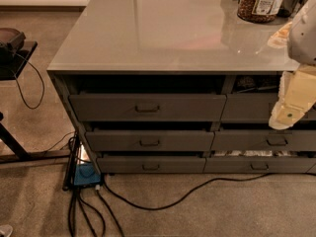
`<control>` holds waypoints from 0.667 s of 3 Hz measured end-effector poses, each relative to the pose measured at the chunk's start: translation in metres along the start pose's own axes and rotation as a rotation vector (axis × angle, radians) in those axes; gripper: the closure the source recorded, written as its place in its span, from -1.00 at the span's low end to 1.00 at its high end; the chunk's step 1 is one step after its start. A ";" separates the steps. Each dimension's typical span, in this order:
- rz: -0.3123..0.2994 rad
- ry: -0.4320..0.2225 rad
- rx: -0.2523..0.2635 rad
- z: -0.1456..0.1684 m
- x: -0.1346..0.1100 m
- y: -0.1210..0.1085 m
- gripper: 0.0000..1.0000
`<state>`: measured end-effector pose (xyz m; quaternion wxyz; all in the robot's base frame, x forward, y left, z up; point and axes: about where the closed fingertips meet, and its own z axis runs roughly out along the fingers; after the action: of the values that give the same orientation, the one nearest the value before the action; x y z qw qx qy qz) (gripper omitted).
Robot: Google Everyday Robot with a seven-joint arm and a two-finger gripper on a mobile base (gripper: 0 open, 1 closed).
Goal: Open top drawer
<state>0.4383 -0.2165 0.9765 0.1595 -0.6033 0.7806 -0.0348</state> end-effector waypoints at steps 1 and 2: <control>0.000 0.000 0.000 0.000 0.000 0.000 -1.00; 0.012 -0.002 0.021 0.020 -0.007 -0.003 -1.00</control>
Offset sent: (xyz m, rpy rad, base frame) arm 0.0293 0.0215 -0.0516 0.0001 -0.0369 -0.0449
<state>0.4487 -0.2082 0.9595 0.1667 -0.5969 0.7837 -0.0415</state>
